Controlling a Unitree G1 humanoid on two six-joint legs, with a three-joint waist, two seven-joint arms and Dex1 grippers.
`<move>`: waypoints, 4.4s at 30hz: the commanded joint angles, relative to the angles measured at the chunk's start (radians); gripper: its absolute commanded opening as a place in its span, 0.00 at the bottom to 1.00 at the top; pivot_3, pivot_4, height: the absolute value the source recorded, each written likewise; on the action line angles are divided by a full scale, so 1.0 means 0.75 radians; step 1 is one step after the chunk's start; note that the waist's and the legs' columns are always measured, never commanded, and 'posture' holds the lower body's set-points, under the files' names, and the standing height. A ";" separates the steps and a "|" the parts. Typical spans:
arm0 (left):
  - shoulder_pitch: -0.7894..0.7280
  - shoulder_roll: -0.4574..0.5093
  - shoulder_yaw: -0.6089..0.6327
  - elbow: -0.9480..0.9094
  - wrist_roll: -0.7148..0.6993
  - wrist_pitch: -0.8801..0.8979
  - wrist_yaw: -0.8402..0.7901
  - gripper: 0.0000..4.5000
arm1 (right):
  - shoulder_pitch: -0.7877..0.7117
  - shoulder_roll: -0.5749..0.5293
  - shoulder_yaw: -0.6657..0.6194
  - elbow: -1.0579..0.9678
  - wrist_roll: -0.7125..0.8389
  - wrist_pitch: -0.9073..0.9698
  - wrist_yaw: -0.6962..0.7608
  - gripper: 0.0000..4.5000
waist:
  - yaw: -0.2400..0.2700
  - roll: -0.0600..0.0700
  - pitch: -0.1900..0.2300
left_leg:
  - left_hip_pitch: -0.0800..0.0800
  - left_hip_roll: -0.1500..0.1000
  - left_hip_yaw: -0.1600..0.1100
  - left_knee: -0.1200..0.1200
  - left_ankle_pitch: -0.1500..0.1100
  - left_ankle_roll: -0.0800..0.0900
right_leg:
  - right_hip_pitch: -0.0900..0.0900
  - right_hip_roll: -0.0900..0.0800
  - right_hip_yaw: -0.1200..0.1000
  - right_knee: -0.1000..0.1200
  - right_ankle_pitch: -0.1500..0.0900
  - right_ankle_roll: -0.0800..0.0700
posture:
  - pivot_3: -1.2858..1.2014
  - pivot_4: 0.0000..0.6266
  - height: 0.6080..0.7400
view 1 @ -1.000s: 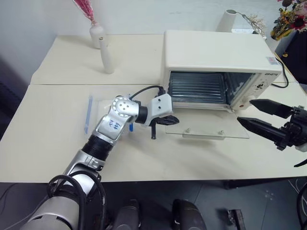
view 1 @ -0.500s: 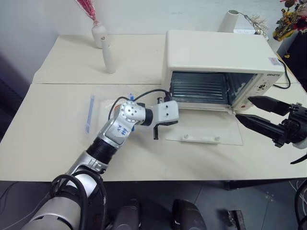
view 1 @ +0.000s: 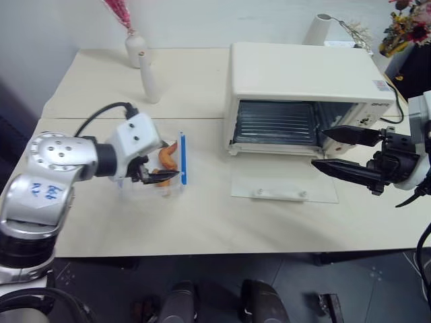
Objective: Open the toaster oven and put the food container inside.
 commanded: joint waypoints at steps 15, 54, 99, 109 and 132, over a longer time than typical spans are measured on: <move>0.283 -0.850 0.785 -0.667 -0.448 0.908 0.704 1.00 | -0.241 0.085 0.244 0.150 -0.145 -0.085 0.174 1.00 | -0.007 -0.002 0.000 | 0.000 -0.001 -0.013 0.002 0.000 -0.001 | 0.001 0.001 0.000 0.002 0.000 0.000 | 0.52 0.24 1.00; 0.576 -0.336 -0.030 -0.357 -2.342 -0.921 3.141 1.00 | -0.217 0.163 0.182 0.088 -0.129 -0.017 0.072 1.00 | 0.000 0.004 -0.005 | 0.006 -0.002 -0.026 0.002 -0.002 -0.004 | 0.014 0.021 0.035 -0.016 -0.001 -0.003 | 0.52 0.24 1.00; -0.050 0.149 0.039 0.641 -2.342 0.327 2.415 0.06 | -0.024 0.122 -0.007 -0.029 -0.022 0.030 -0.088 1.00 | -0.004 0.001 -0.003 | 0.000 -0.002 -0.022 -0.011 0.002 -0.009 | -0.001 0.023 0.039 -0.013 0.001 -0.001 | 0.52 0.24 1.00; -0.518 0.009 -0.313 0.820 -2.286 0.469 2.243 0.06 | 0.181 0.060 -0.188 -0.066 -0.023 0.050 -0.103 1.00 | -0.001 -0.001 -0.002 | 0.001 -0.002 -0.020 -0.010 0.003 -0.009 | -0.001 0.023 0.040 -0.011 0.001 -0.001 | 0.52 0.24 1.00; -1.058 -0.887 -0.366 1.429 -1.093 0.567 1.667 0.06 | 0.543 0.101 -0.521 -0.196 0.023 0.055 -0.208 1.00 | 0.005 -0.004 0.000 | 0.001 -0.002 -0.005 -0.010 0.004 -0.009 | -0.002 0.024 0.040 -0.013 0.001 0.001 | 0.52 0.24 1.00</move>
